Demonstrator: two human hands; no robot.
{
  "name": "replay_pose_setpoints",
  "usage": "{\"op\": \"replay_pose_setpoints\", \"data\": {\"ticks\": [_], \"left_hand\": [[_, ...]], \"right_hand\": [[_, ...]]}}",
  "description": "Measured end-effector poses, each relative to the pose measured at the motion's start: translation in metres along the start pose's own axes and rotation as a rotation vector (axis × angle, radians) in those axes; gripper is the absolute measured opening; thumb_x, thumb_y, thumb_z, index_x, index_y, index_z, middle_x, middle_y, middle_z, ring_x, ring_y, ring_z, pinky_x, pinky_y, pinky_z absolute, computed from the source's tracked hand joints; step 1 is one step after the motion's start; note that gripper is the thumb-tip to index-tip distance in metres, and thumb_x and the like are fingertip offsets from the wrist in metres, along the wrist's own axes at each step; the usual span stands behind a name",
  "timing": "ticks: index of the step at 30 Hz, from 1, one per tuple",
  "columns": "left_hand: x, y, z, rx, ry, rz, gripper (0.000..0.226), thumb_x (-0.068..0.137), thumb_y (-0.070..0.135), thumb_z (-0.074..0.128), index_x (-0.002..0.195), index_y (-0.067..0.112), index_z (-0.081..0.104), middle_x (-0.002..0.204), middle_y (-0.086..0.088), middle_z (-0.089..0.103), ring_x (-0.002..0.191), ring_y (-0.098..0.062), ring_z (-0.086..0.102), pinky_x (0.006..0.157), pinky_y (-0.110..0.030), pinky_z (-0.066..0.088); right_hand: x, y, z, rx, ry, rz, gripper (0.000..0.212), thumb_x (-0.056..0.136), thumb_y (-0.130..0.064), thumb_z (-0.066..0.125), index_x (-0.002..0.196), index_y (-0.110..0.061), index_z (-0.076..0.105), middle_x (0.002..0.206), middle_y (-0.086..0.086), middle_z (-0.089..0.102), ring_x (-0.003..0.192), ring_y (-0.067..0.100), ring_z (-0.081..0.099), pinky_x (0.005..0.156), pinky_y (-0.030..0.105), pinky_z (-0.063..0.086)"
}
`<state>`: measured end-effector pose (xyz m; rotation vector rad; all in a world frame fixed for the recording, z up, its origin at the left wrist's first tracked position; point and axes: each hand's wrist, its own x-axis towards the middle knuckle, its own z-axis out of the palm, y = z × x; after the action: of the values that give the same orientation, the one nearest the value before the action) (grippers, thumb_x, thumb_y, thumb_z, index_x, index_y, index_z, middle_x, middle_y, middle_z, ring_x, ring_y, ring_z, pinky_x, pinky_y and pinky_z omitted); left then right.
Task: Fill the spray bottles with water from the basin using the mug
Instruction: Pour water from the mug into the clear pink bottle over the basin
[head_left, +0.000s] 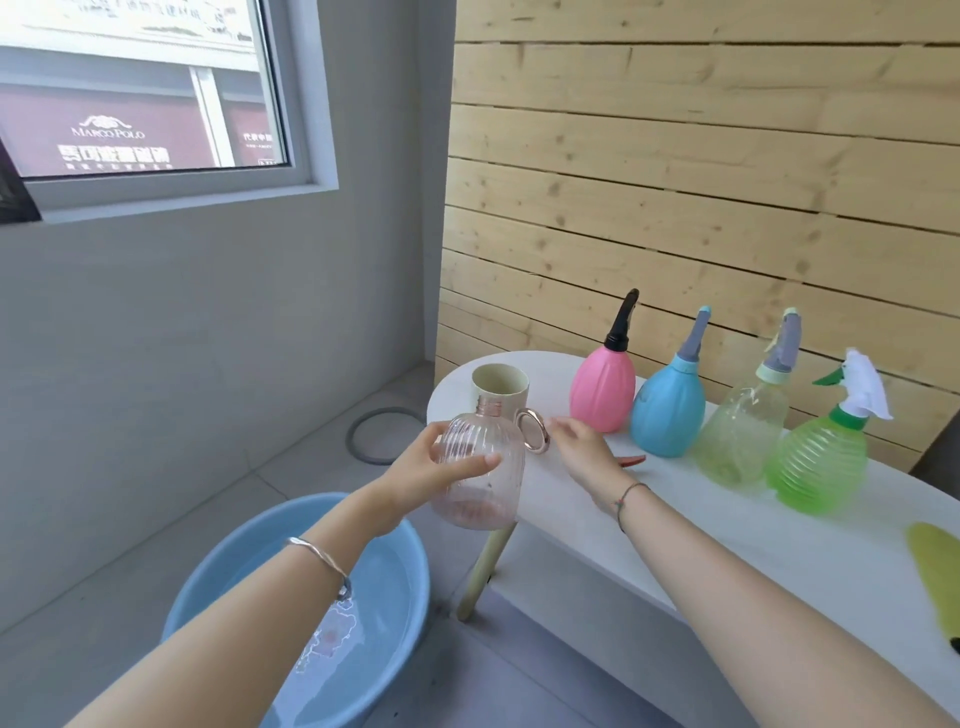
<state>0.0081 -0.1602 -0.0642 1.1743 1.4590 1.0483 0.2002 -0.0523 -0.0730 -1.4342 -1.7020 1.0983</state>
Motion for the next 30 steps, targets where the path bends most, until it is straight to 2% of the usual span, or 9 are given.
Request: {"op": "replay_pose_setpoints", "data": {"ticks": [2,4,6,8,12,16,21,25,30], "left_hand": [[-0.005,-0.003,-0.012,0.012,0.019,0.003,0.097,0.046,0.06,0.083,0.13,0.03,0.045,0.116,0.008,0.067,0.104,-0.005,0.066,0.095,-0.03,0.051],[-0.007,-0.007,-0.023,0.014,0.04,0.005,0.097,0.046,0.058,0.085,0.129,0.03,0.044,0.116,0.007,0.068,0.103,-0.006,0.067,0.096,-0.032,0.052],[-0.008,-0.016,-0.038,0.013,0.052,-0.003,0.094,0.049,0.054,0.086,0.13,0.026,0.047,0.116,0.005,0.069,0.103,-0.007,0.068,0.096,-0.033,0.053],[-0.009,-0.022,-0.049,0.022,0.034,-0.01,0.085,0.054,0.051,0.087,0.127,0.023,0.054,0.113,0.004,0.071,0.104,-0.01,0.068,0.097,-0.035,0.053],[-0.018,-0.032,-0.074,0.001,0.103,-0.042,0.085,0.052,0.053,0.087,0.125,0.026,0.056,0.114,0.007,0.071,0.105,-0.009,0.068,0.098,-0.034,0.052],[-0.041,-0.037,-0.101,-0.022,0.204,-0.056,0.086,0.048,0.054,0.087,0.123,0.028,0.055,0.114,0.007,0.07,0.103,-0.007,0.067,0.096,-0.031,0.053],[-0.088,-0.046,-0.138,-0.034,0.293,-0.045,0.086,0.046,0.053,0.086,0.122,0.029,0.052,0.113,0.008,0.069,0.102,-0.004,0.067,0.081,-0.02,0.052],[-0.123,-0.061,-0.163,-0.019,0.36,-0.054,0.092,0.046,0.057,0.087,0.125,0.027,0.051,0.115,0.008,0.068,0.104,-0.005,0.067,0.09,-0.027,0.053],[-0.148,-0.07,-0.172,-0.02,0.407,-0.044,0.096,0.048,0.057,0.09,0.129,0.025,0.051,0.116,0.006,0.069,0.104,-0.007,0.067,0.093,-0.032,0.054]], "right_hand": [[0.002,-0.001,0.014,0.059,0.0,0.027,0.029,0.099,-0.037,0.042,0.103,-0.015,0.061,0.094,0.003,0.057,0.089,0.017,0.046,0.066,0.018,0.037],[0.004,-0.001,0.022,0.106,0.027,0.017,0.032,0.1,-0.03,0.043,0.106,-0.005,0.061,0.097,0.013,0.06,0.084,0.014,0.045,0.054,0.01,0.035],[0.009,0.001,0.032,0.172,0.048,-0.019,0.029,0.101,-0.022,0.043,0.107,-0.001,0.062,0.1,0.013,0.063,0.079,0.01,0.051,0.051,0.002,0.035],[0.01,0.0,0.039,0.23,0.072,-0.051,0.026,0.101,-0.017,0.041,0.106,-0.002,0.062,0.096,0.011,0.065,0.079,0.009,0.056,0.056,-0.002,0.037],[0.016,-0.013,0.054,0.285,0.02,-0.074,0.025,0.102,-0.018,0.04,0.1,-0.007,0.062,0.084,0.004,0.063,0.078,0.011,0.057,0.061,0.001,0.04],[0.015,-0.039,0.073,0.287,-0.109,-0.091,0.028,0.101,-0.02,0.04,0.09,-0.008,0.063,0.071,0.001,0.052,0.069,0.013,0.05,0.073,0.019,0.043],[-0.007,-0.078,0.105,0.34,-0.231,-0.106,0.032,0.102,-0.019,0.038,0.079,-0.011,0.059,0.061,0.001,0.033,0.062,0.016,0.037,0.067,0.026,0.039],[-0.031,-0.093,0.129,0.319,-0.272,-0.102,0.031,0.099,-0.02,0.042,0.074,-0.01,0.059,0.055,-0.002,0.031,0.059,0.016,0.034,0.067,0.027,0.033],[-0.052,-0.094,0.137,0.305,-0.303,-0.076,0.032,0.096,-0.02,0.046,0.068,-0.012,0.06,0.047,-0.006,0.033,0.057,0.016,0.035,0.068,0.027,0.034]]}}
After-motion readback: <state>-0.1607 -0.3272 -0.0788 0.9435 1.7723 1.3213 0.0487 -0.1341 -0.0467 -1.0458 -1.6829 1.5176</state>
